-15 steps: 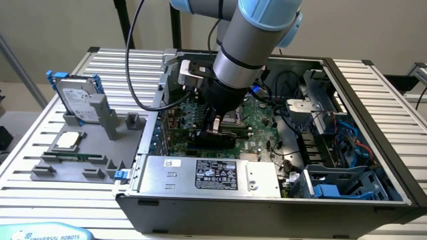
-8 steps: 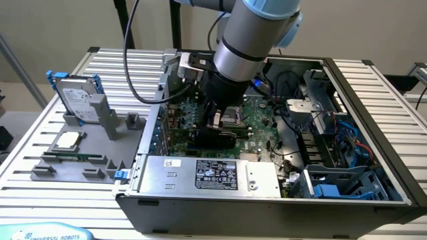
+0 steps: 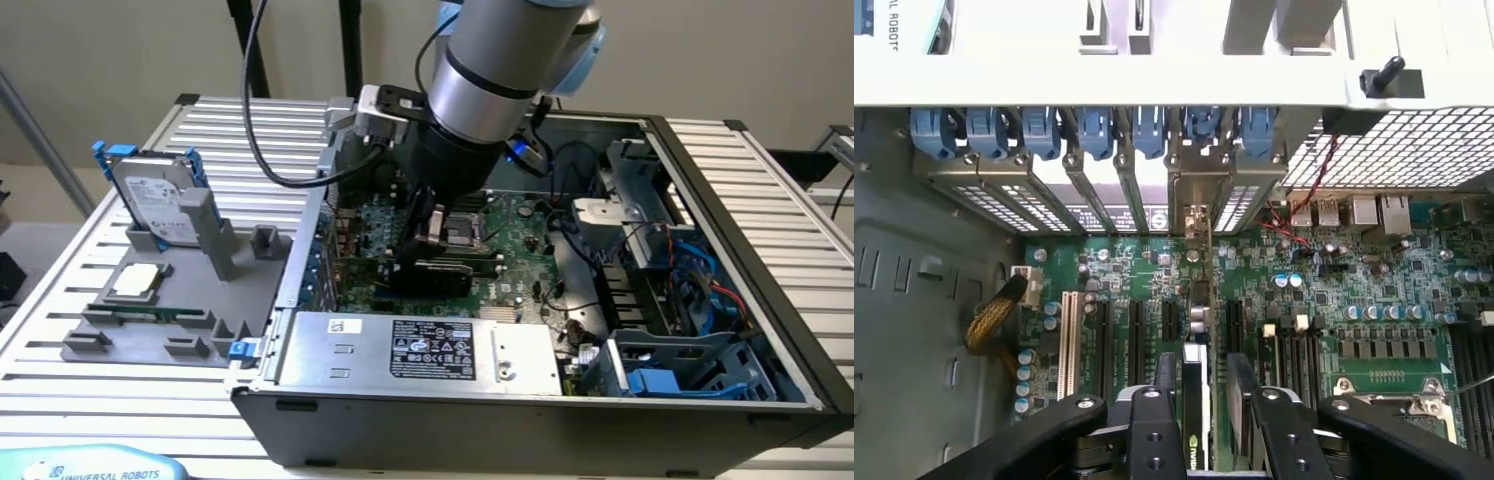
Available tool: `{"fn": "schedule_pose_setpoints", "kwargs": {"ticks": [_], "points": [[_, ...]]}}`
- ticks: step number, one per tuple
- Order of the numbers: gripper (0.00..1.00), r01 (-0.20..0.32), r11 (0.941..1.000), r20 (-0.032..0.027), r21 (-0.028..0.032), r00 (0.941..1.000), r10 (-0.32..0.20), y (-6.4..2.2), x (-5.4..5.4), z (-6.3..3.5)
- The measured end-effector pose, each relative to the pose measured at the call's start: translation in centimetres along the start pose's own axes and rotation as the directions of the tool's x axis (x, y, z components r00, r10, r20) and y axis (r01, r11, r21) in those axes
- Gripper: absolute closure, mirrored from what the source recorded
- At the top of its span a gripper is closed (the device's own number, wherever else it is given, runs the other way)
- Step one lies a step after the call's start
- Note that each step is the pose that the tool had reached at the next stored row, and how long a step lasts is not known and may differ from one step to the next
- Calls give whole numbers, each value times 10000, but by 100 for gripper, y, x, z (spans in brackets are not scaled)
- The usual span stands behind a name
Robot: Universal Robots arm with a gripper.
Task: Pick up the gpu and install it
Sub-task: 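Insert the gpu into the slot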
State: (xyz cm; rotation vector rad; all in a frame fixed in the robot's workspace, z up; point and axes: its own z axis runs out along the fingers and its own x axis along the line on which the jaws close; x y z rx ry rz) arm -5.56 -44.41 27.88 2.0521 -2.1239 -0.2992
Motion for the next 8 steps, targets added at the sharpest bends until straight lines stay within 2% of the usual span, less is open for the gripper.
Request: {"fn": "schedule_pose_setpoints", "kwargs": {"ticks": [1, 2, 3, 4, 5, 6, 8], "points": [[68, 5, 10000, 2, 78, 10000, -5, 2, -1, -7], [75, 11, 9998, 4, 191, 10000, -11, 4, -3, -11], [75, 20, 9995, 5, 327, 10000, -20, 6, -5, -14], [81, 27, 9989, 9, 470, 10000, -27, 8, -6, -15], [81, 32, 9982, 11, 603, 10000, -33, 13, -8, -14], [89, 36, 9974, 6, 713, 10000, -37, 21, -10, -11], [89, 40, 9960, -17, 889, 10000, -39, 46, -11, -4]]}}
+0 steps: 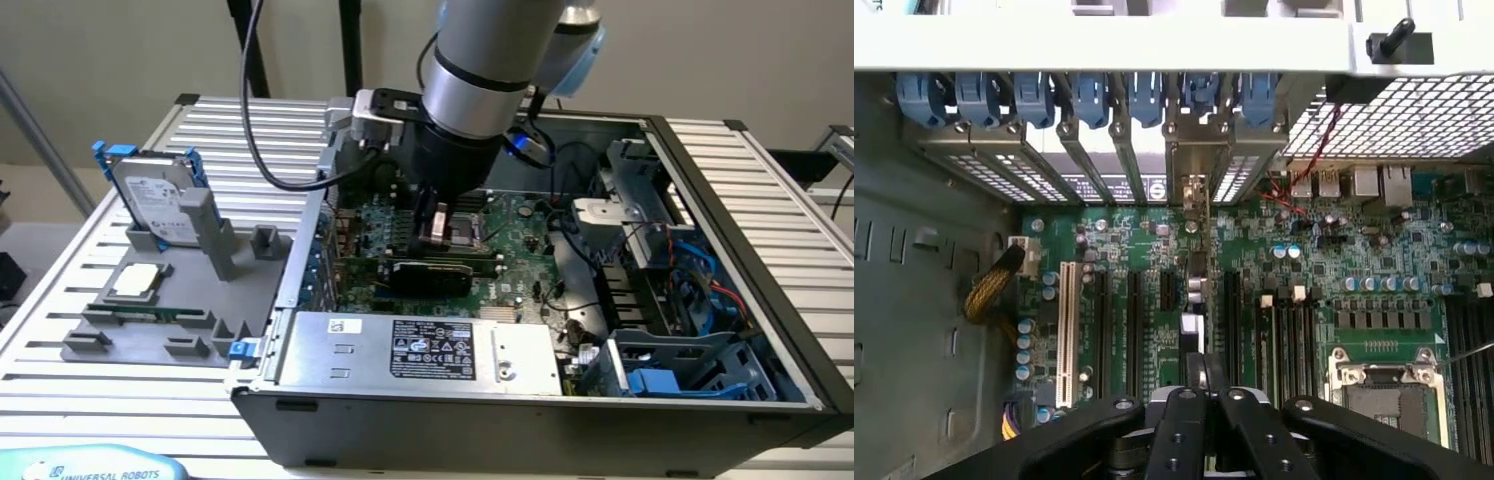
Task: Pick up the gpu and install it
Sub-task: 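Insert the gpu into the slot, then press down on the gpu until it lock into place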
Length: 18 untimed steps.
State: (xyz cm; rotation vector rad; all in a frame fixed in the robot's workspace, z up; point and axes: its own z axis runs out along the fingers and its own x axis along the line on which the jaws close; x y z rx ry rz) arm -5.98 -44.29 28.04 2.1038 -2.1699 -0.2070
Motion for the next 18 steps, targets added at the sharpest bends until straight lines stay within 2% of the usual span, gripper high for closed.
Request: {"fn": "schedule_pose_setpoints", "kwargs": {"ticks": [2, 6, 7, 10, 13, 15, 18], "points": [[89, 4, 9999, -14, 124, 10000, -4, 35, -2, 7], [89, 21, 9996, -16, 279, 10000, -20, 111, -14, 33], [89, 23, 9994, -15, 333, 10000, -23, 129, -22, 46], [89, 31, 9986, -10, 521, 10000, -30, 180, -53, 90], [89, 35, 9973, -13, 734, 10000, -35, 216, -79, 127], [89, 37, 9962, -34, 871, 10000, -34, 232, -86, 147], [89, 35, 9948, -88, 1019, 10000, -26, 248, -90, 173]]}}
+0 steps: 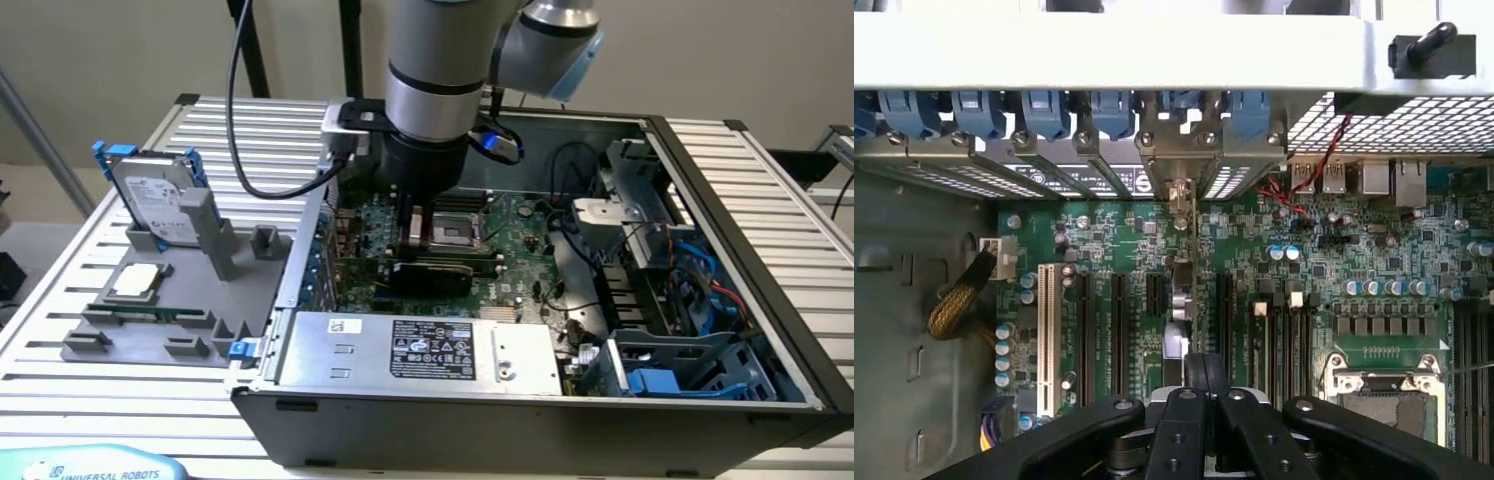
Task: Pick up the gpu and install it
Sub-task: 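Press down on the gpu until it lock into place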
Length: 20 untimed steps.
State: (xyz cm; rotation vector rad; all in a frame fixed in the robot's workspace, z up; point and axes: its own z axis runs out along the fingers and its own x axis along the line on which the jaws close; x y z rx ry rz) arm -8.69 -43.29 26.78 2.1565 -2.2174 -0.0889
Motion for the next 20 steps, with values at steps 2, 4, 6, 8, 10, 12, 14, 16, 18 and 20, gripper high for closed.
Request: {"fn": "schedule_pose_setpoints", "kwargs": {"ticks": [2, 4, 6, 8, 10, 12, 14, 16, 18, 20], "points": [[89, -2, 10000, -39, 81, 10000, 3, 9, -1, 14], [89, -5, 9999, -71, 155, 10000, 6, 16, -2, 27], [89, -4, 9998, -76, 189, 10000, 5, 20, -7, 31], [89, 2, 9998, -63, 203, 10000, -1, 19, -12, 8], [89, 8, 9998, -69, 195, 10000, -6, 25, -11, -64], [89, 14, 9998, -73, 193, 10000, -13, 32, -12, -139], [89, 23, 9998, -76, 192, 10000, -22, 34, -12, -192], [89, 28, 9998, -75, 193, 10000, -27, 34, -12, -200], [89, 30, 9998, -75, 193, 10000, -28, 34, -12, -200], [89, 30, 9998, -78, 192, 10000, -28, 34, -12, -202]]}}
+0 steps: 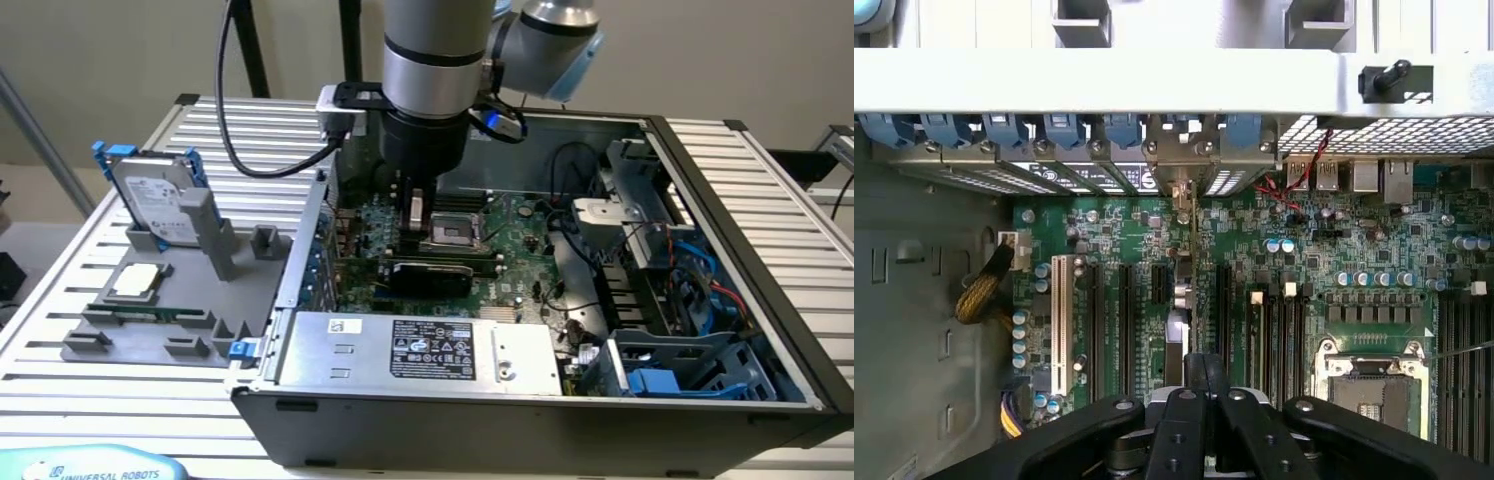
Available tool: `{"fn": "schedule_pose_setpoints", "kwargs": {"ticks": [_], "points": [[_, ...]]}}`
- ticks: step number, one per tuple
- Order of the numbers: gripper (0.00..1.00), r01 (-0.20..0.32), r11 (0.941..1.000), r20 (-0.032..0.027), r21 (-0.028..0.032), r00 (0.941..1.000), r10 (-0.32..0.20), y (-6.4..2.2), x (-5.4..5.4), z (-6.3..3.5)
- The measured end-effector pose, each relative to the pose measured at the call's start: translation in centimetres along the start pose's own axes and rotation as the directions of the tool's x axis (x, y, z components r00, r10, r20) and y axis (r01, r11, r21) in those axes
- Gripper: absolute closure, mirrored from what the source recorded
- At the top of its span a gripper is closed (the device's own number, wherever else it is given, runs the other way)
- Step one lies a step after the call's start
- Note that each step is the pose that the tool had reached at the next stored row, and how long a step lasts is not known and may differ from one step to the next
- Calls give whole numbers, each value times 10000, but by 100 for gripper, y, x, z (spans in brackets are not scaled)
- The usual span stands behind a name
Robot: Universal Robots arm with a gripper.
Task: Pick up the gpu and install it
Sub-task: 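Press down on the gpu until it lock into place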
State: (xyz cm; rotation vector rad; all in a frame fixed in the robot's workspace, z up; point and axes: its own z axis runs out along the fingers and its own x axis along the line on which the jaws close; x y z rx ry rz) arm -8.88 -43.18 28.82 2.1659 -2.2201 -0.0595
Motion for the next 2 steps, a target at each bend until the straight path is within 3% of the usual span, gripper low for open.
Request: {"fn": "schedule_pose_setpoints", "kwargs": {"ticks": [2], "points": [[89, 0, 10000, 0, 0, 10000, 0, 0, 0, 0]]}}
